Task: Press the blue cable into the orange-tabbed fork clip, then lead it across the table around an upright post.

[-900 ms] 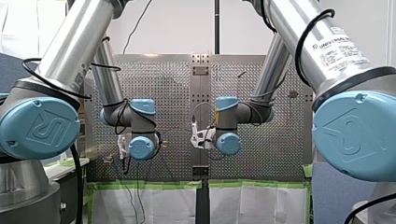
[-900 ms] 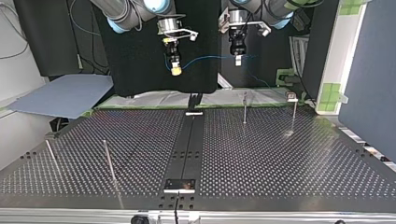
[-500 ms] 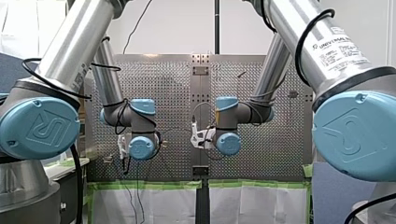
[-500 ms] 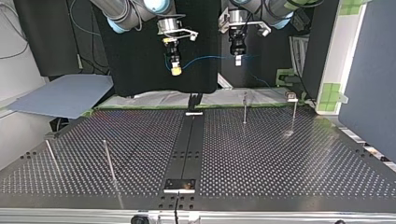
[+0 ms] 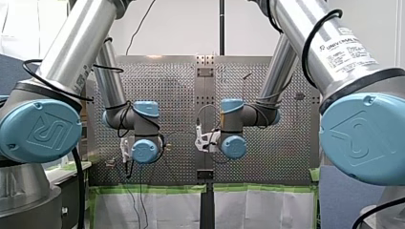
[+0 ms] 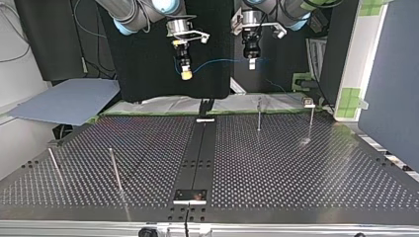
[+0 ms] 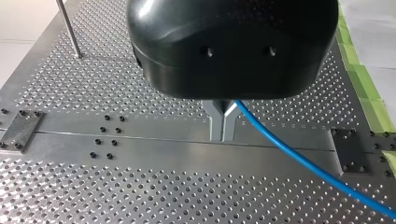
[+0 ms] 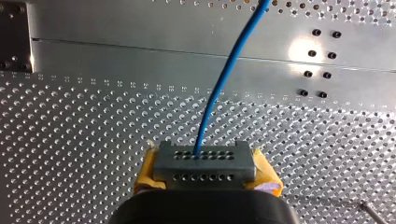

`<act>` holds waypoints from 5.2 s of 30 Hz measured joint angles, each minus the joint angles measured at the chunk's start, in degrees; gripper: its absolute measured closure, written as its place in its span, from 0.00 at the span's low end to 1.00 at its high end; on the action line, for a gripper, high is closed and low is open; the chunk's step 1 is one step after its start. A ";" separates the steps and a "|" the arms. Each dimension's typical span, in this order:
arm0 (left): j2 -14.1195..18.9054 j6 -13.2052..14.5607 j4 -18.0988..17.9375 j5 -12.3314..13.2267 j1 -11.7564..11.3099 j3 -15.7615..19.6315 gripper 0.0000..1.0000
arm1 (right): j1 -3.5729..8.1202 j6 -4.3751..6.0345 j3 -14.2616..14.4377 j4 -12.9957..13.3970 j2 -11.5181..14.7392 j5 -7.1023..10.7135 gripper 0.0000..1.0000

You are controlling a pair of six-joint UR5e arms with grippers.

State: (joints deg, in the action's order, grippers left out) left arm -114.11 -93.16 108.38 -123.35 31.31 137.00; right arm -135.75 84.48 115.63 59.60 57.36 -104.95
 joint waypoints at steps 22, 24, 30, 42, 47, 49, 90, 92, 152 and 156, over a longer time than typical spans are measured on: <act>0.00 0.00 0.00 0.00 0.00 0.00 1.00 | 0.00 0.00 0.00 0.00 0.00 0.00 1.00; 0.00 0.00 0.00 0.00 0.00 0.00 1.00 | 0.00 0.00 0.00 0.00 0.00 0.00 1.00; 0.00 0.00 0.00 0.00 0.00 0.00 1.00 | 0.00 0.00 0.00 0.00 0.00 0.00 1.00; 0.00 0.00 0.00 0.00 0.00 0.00 1.00 | 0.00 0.00 0.00 0.00 0.00 0.00 1.00; 0.00 0.00 0.00 0.00 0.00 0.00 1.00 | 0.00 0.00 0.00 0.00 0.00 0.00 1.00; 0.00 0.00 0.00 0.00 0.00 0.00 1.00 | 0.00 0.00 0.00 0.00 0.00 0.00 1.00; 0.05 0.00 -0.04 0.00 -0.10 0.00 1.00 | -0.01 0.00 0.00 0.00 0.00 -0.04 1.00; 0.06 0.00 -0.06 0.00 -0.15 0.00 1.00 | -0.05 0.00 -0.04 0.00 0.00 -0.06 1.00; -0.65 -5.21 5.77 4.68 -4.17 -0.08 1.00 | -2.94 2.52 -3.09 -11.61 -2.40 -0.67 1.00; 1.41 -6.25 7.82 6.55 -5.66 -0.09 1.00 | -2.32 4.43 -4.20 -11.62 -0.48 0.74 1.00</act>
State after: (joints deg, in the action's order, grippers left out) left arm -112.70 -99.41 116.20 -116.80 25.65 136.91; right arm -138.07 88.91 111.43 47.98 56.89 -104.21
